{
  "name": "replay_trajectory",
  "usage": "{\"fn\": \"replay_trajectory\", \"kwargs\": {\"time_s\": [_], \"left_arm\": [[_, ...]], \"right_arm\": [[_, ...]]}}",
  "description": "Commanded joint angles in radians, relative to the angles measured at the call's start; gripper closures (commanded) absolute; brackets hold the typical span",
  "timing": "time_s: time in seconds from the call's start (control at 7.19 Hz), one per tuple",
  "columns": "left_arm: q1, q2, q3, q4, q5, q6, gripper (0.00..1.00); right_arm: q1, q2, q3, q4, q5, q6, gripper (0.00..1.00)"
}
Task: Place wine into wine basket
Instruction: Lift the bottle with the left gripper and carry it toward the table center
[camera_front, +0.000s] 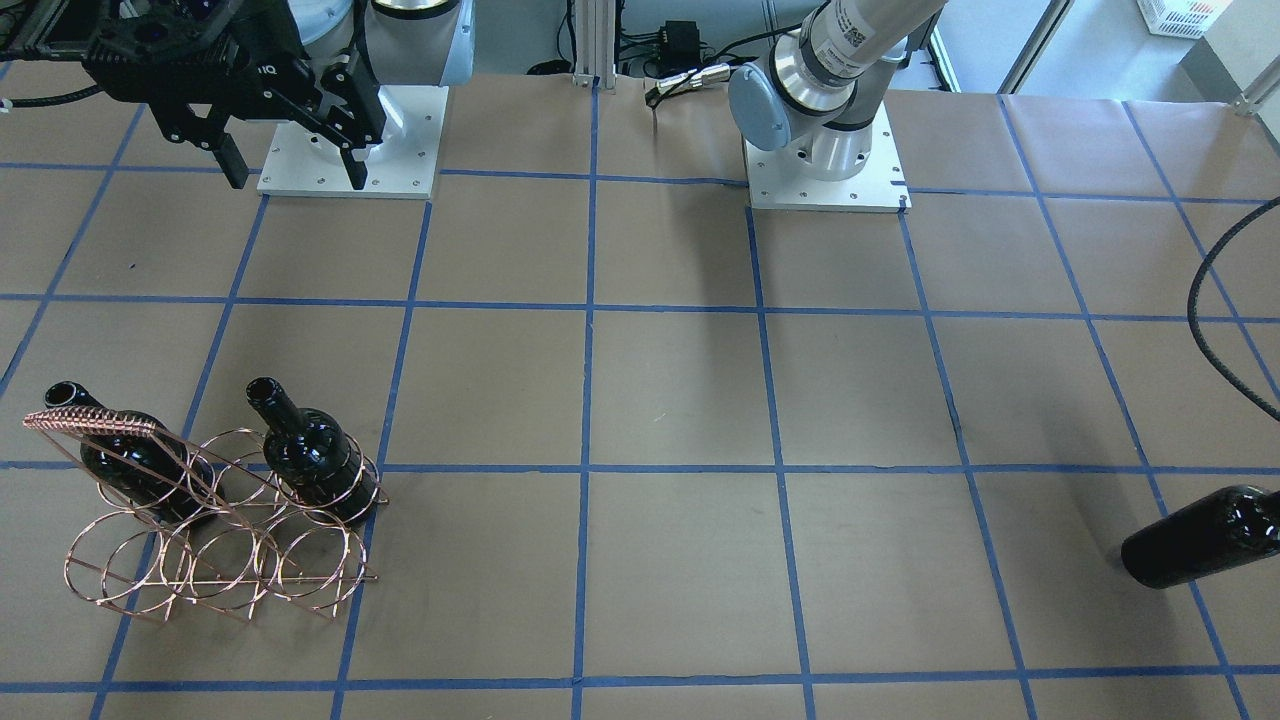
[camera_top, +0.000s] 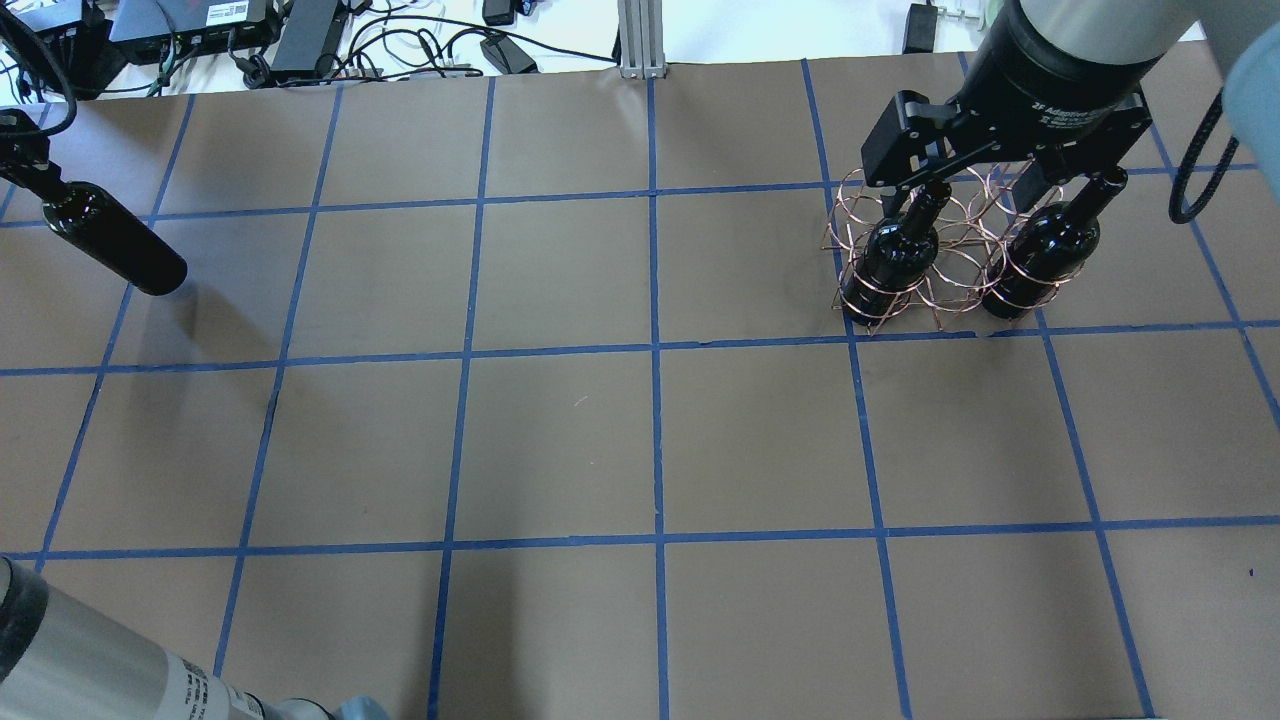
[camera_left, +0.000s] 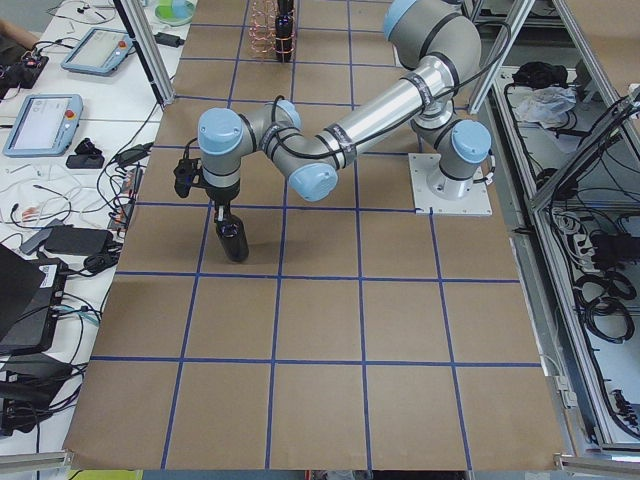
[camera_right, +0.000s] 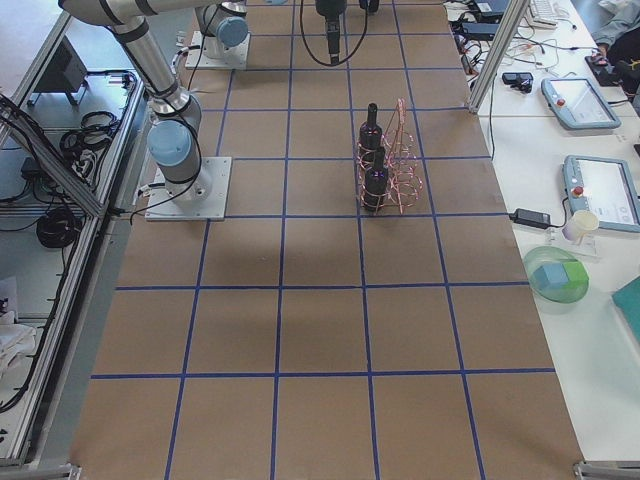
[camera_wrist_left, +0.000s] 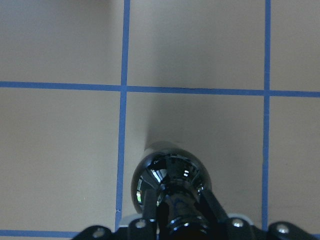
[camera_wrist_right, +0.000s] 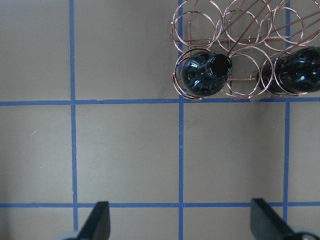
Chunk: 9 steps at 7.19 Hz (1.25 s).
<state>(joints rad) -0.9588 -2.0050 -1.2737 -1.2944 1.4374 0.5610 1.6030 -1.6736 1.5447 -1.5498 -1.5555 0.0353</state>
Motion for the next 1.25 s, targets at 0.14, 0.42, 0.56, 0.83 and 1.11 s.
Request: {"fn": "replay_trajectory", "kwargs": {"time_s": [0.14, 0.42, 0.56, 0.83, 1.11], "left_arm": [[-0.159, 0.125, -0.053, -0.075, 0.027, -0.239, 1.0], [-0.243, 0.211, -0.137, -0.085, 0.026, -0.366, 1.0], [-0.303, 0.251, -0.172, -0.085, 0.029, -0.454, 1.0], [-0.462, 0.297, -0.228, -0.086, 0.034, -0.652, 1.0], [-0.582, 0.321, -0.289, -0.069, 0.026, -0.757, 1.0]], "right_arm": [[0.0, 0.0, 0.0, 0.0, 0.0, 0.0, 0.0], [0.0, 0.0, 0.0, 0.0, 0.0, 0.0, 0.0], [0.0, 0.0, 0.0, -0.001, 0.0, 0.0, 0.0], [0.0, 0.0, 0.0, -0.001, 0.0, 0.0, 0.0], [0.0, 0.0, 0.0, -0.001, 0.0, 0.0, 0.0]]}}
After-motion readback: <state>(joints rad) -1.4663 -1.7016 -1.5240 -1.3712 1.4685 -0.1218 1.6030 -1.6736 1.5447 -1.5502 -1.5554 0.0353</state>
